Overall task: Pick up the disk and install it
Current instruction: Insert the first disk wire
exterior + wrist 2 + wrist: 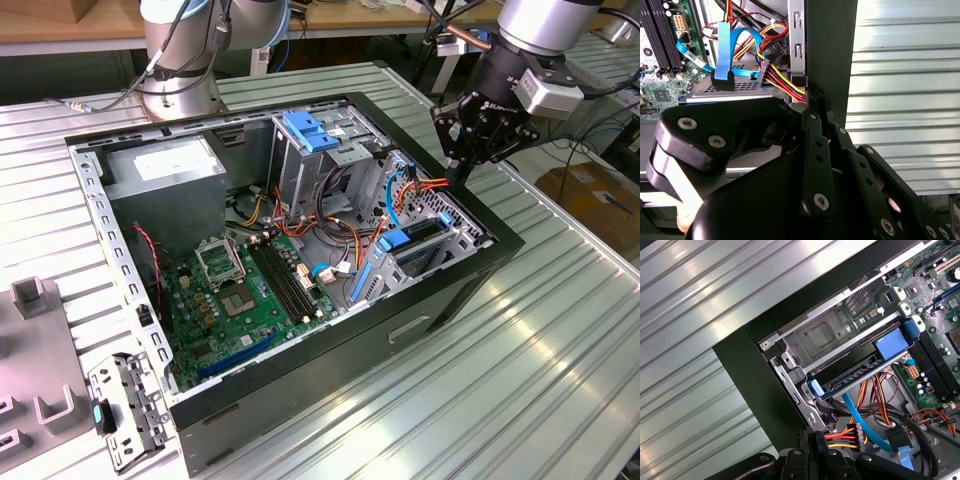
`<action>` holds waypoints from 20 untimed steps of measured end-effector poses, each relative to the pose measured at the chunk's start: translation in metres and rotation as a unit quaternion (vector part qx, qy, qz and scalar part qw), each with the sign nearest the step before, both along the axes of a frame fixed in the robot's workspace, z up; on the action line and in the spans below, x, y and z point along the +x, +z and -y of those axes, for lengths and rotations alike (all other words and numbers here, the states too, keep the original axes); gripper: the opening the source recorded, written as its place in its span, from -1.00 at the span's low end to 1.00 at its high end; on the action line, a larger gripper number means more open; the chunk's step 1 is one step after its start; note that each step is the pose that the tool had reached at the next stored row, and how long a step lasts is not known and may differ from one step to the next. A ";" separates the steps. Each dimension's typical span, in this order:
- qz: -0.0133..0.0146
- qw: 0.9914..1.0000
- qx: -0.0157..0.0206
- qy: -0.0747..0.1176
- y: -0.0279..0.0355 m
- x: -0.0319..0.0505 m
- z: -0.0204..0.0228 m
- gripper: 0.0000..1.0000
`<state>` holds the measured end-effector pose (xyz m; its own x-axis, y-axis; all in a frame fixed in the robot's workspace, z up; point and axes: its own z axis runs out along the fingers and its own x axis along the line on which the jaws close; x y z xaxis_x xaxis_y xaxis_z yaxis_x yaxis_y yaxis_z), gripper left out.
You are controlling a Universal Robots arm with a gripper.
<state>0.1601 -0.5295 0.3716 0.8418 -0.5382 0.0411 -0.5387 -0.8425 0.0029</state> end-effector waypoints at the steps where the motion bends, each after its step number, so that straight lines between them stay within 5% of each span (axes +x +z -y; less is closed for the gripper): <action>1: 0.000 1.000 0.000 0.000 0.0000 0.0000 0.0000 -0.66; 7: 0.000 1.000 0.000 -0.002 0.0000 0.0000 0.0000 -0.66; 11: 0.000 1.000 0.000 -0.025 0.0000 0.0000 0.0000 -0.66; 20: 0.000 1.000 0.000 -0.026 0.0000 0.0000 0.0000 -0.66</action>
<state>0.1601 -0.5295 0.3716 0.8122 -0.5819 0.0410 -0.5825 -0.8128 0.0029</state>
